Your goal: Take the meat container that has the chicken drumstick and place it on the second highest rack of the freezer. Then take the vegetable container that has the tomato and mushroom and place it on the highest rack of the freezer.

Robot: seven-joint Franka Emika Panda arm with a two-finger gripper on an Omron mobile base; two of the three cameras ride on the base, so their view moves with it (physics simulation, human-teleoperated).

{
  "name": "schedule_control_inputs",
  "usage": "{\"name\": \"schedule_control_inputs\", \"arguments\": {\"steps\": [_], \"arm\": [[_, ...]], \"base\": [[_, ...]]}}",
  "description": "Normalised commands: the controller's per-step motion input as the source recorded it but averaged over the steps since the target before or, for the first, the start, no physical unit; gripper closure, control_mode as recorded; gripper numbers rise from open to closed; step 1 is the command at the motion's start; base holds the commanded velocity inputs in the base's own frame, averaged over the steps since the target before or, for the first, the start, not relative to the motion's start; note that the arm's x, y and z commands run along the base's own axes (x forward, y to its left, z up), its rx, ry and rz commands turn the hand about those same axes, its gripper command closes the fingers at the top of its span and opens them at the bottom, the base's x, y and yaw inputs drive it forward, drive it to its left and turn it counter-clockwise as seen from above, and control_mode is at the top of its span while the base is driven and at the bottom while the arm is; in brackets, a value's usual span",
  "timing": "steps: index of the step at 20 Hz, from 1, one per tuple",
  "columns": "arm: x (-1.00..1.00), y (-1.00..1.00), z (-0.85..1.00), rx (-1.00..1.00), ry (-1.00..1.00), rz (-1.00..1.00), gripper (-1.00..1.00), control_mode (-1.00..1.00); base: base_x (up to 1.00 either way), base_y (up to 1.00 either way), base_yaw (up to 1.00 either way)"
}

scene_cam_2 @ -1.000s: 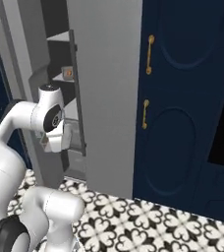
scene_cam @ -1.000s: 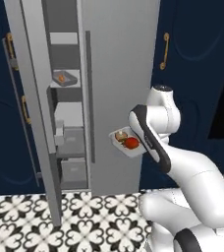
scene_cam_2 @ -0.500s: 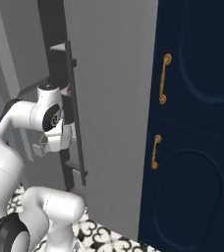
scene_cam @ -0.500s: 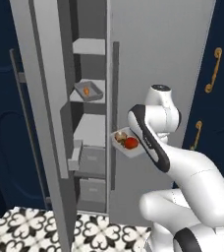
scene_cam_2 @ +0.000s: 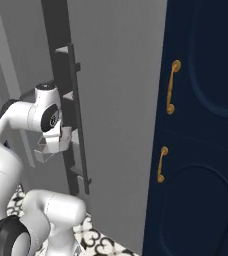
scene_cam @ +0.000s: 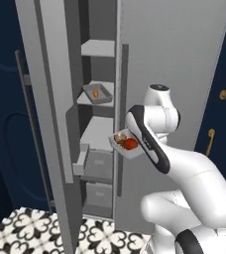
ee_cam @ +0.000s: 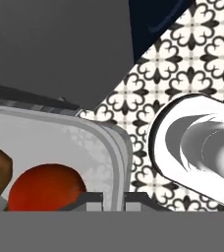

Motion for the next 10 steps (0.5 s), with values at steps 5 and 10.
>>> {"name": "schedule_control_inputs", "arguments": {"steps": [5,10], "arm": [[0.00,0.00,0.00,0.00,0.00,0.00,1.00,1.00],[0.00,0.00,0.00,0.00,0.00,0.00,1.00,1.00]], "base": [[0.61,0.12,0.01],[0.53,0.50,0.00]]}}
